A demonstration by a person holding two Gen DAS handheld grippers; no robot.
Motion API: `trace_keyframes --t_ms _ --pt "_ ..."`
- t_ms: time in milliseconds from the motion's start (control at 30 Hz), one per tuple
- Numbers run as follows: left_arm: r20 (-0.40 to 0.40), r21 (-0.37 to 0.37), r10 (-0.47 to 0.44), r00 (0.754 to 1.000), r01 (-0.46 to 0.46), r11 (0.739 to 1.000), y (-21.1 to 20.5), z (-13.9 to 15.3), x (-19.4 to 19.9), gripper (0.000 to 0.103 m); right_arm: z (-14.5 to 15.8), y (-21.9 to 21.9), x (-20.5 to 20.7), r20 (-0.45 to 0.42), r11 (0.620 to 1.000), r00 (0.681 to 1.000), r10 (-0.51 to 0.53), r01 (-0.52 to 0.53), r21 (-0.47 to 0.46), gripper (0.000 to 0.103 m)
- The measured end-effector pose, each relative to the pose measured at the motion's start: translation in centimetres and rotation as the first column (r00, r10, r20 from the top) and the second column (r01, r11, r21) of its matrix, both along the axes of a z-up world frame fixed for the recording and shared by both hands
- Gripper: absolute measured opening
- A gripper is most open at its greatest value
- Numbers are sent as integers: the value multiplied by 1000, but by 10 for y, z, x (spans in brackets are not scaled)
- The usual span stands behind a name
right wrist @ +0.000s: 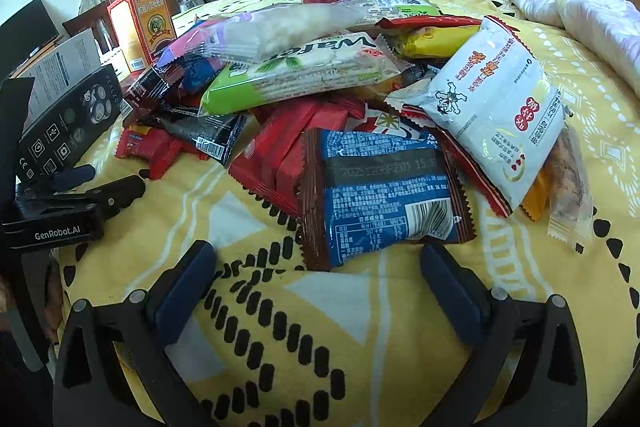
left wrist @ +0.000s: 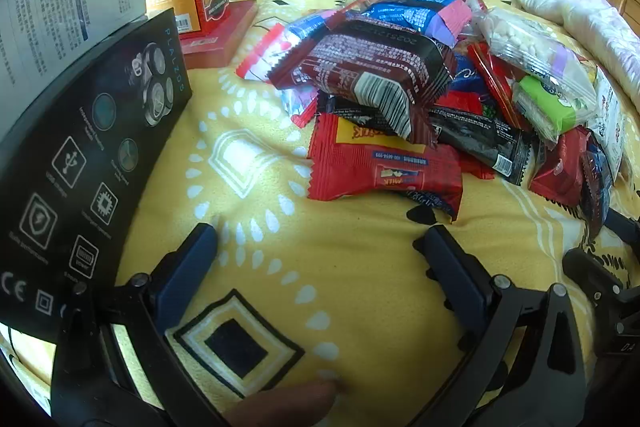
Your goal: Organize snacks
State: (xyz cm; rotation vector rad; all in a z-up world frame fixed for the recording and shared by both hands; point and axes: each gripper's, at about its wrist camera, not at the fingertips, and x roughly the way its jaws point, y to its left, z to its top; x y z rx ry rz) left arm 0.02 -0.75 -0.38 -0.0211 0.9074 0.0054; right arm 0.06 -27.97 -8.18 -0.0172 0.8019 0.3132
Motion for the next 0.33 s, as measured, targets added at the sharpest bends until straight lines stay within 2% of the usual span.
trace_keyframes --t_ms 333 --pt "3 -4 -4 1000 4 1000 0 0 0 103 -2 2 1 -3 1000 1000 -1 1 -3 103"
